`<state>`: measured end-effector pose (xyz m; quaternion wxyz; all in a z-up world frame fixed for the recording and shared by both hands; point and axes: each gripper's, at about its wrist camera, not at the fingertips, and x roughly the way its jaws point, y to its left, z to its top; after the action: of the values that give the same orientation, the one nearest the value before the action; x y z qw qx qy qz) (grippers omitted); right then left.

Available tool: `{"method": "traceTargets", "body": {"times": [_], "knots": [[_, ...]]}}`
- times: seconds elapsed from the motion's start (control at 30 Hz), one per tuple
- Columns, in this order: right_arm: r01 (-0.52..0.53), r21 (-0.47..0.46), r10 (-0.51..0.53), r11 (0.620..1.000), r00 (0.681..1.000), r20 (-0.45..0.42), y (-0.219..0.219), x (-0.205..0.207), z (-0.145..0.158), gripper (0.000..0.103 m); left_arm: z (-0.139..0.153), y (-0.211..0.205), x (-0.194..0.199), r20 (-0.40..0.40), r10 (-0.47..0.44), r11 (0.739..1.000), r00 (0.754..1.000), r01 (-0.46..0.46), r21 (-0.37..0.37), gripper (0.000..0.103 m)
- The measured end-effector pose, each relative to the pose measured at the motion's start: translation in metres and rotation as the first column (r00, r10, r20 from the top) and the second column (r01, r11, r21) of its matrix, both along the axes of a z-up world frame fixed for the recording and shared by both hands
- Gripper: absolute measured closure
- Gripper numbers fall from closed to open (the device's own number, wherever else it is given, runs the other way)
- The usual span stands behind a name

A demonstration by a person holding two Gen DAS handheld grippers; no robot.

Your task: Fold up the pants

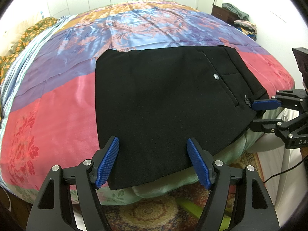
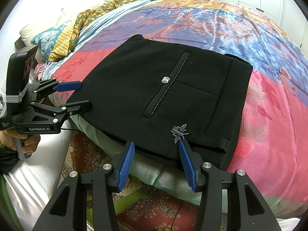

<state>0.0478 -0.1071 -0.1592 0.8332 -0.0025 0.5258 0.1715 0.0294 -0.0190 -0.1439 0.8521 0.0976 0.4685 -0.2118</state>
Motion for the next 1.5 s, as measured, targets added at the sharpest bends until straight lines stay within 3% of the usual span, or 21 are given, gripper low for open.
{"method": "traceTargets", "body": {"times": [0.57,0.77,0.83,0.9,1.13,1.5], "knots": [[-0.013,-0.009,0.013,1.000,1.000,0.005,0.003,0.000,0.000,0.050,0.000,0.000,0.000,-0.005,0.001,1.000,1.000,-0.001,-0.002,0.028],[0.009,0.019,-0.010,1.000,1.000,0.026,-0.001,-0.003,0.012,0.049,0.012,0.015,0.004,-0.031,0.052,0.998,0.998,-0.053,-0.040,0.028],[0.024,0.056,-0.026,0.998,0.999,0.030,-0.006,-0.006,0.022,0.047,0.017,0.026,0.007,-0.042,0.080,0.995,0.996,-0.082,-0.061,0.028],[0.046,0.081,-0.051,0.996,0.997,0.055,-0.013,-0.011,0.034,0.037,0.021,0.036,0.013,-0.057,0.113,0.991,0.992,-0.117,-0.067,0.028],[0.105,0.086,-0.113,0.991,0.989,0.097,-0.036,-0.017,0.051,0.035,0.025,0.051,0.026,-0.051,0.191,0.981,0.980,-0.190,0.029,0.028],[0.145,0.105,-0.154,0.984,0.985,0.076,-0.044,-0.015,0.045,0.035,0.025,0.058,0.033,-0.060,0.224,0.974,0.973,-0.221,0.056,0.028]]}}
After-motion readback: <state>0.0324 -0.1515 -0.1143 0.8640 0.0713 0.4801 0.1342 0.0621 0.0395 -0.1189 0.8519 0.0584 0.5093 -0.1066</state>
